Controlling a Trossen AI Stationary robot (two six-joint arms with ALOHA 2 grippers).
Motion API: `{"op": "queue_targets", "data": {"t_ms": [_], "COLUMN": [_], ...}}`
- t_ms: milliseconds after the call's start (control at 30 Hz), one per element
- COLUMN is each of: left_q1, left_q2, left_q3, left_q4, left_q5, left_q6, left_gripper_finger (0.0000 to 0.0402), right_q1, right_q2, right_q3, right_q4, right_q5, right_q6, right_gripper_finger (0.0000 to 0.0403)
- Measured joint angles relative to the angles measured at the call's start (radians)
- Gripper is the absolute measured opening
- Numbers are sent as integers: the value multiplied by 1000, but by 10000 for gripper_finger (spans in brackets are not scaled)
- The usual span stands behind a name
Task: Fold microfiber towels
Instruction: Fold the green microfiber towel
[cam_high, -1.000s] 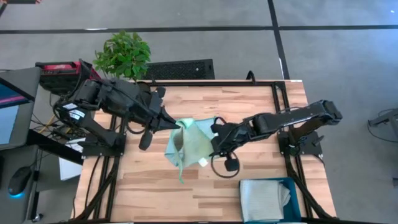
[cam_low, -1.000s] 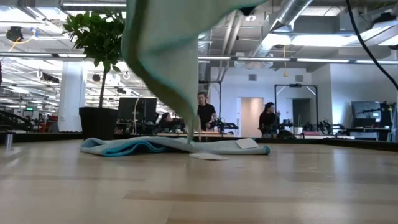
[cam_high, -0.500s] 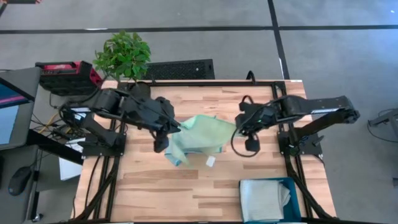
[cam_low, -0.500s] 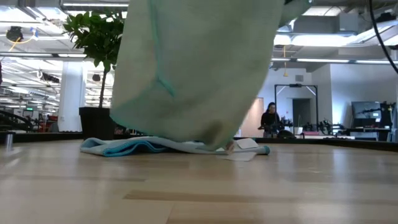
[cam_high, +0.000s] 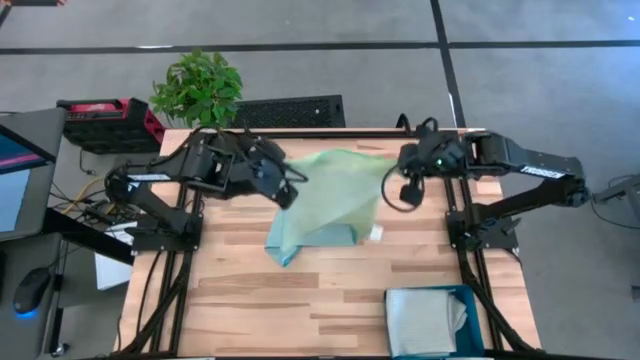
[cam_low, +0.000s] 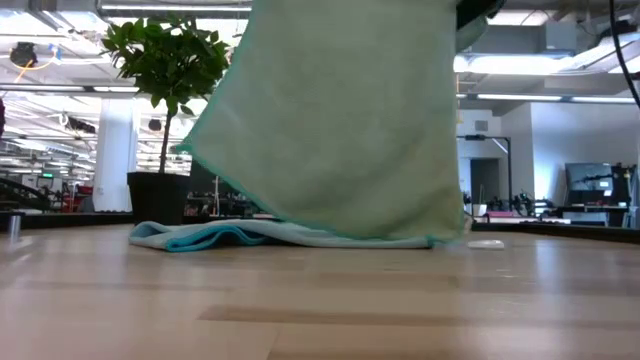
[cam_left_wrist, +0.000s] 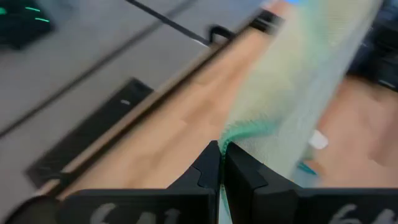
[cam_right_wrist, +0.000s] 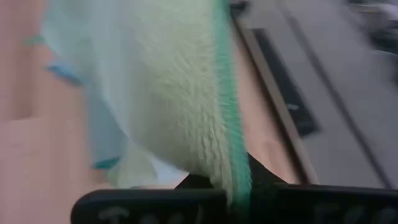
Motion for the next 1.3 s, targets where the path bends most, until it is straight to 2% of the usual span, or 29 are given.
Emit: {"op": "queue_targets", "data": {"t_ms": [133, 267, 433, 567, 733, 867, 1133, 1300], "left_q1": [79, 166, 217, 217, 200, 169, 77, 0], "left_q2": [-1, 1, 0, 0, 0, 16, 37, 45], "left_q3": [-15, -15, -15, -15, -15, -41, -190, -297], "left_q4": [11, 86, 207, 178, 70, 0, 25, 63], "left_q5": [-70, -125, -127, -28, 162, 270, 411, 445], "left_q6": [32, 139, 296, 325, 250, 191, 52, -54], "left_gripper_finger": [0, 0, 0, 0, 0, 0, 0, 0], "right_q1": [-94, -187, -231, -207, -151, -93, 39, 147], "right_q2": [-1, -1, -1, -1, 7, 7, 7, 8], "right_q3": [0, 0, 13, 15, -8, -74, -190, -256], "right_q4": [30, 135, 176, 79, -67, -99, -100, -65], "right_q5": [82, 125, 143, 75, -74, -137, -177, -224], "right_q6": [-72, -162, -179, -117, 4, 72, 211, 323], "right_gripper_finger": [4, 5, 5, 6, 6, 7, 7, 7]}}
